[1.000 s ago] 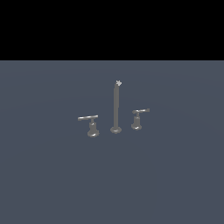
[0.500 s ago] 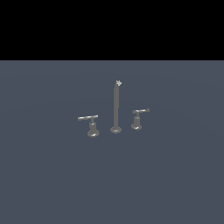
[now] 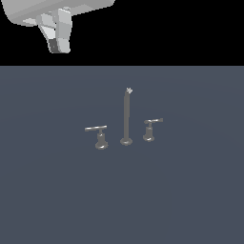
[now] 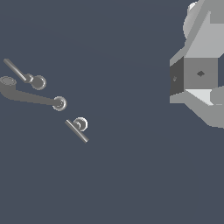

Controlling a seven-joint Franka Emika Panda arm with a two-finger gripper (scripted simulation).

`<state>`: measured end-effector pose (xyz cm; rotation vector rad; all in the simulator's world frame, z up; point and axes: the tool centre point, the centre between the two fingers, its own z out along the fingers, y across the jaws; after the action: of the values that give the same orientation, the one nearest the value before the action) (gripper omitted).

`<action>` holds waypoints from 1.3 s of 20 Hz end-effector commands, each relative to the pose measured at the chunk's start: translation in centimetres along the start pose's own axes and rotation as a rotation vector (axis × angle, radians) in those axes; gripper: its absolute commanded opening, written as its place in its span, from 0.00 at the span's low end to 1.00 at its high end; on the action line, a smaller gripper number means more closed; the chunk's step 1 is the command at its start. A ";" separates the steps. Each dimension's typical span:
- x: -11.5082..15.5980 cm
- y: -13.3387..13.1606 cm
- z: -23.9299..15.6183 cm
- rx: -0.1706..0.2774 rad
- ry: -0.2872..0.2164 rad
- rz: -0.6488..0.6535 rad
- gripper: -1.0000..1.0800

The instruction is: Turn on the faucet by rotating a designated handle.

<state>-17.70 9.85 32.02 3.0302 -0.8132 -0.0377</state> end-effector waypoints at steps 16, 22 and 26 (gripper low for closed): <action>5.2 -6.4 9.9 0.015 0.003 0.341 0.00; 7.3 -7.9 12.8 0.017 0.005 0.443 0.00; 8.8 -8.8 14.8 0.018 0.007 0.512 0.00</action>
<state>-6.74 13.11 17.70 2.7544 -1.5216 -0.0192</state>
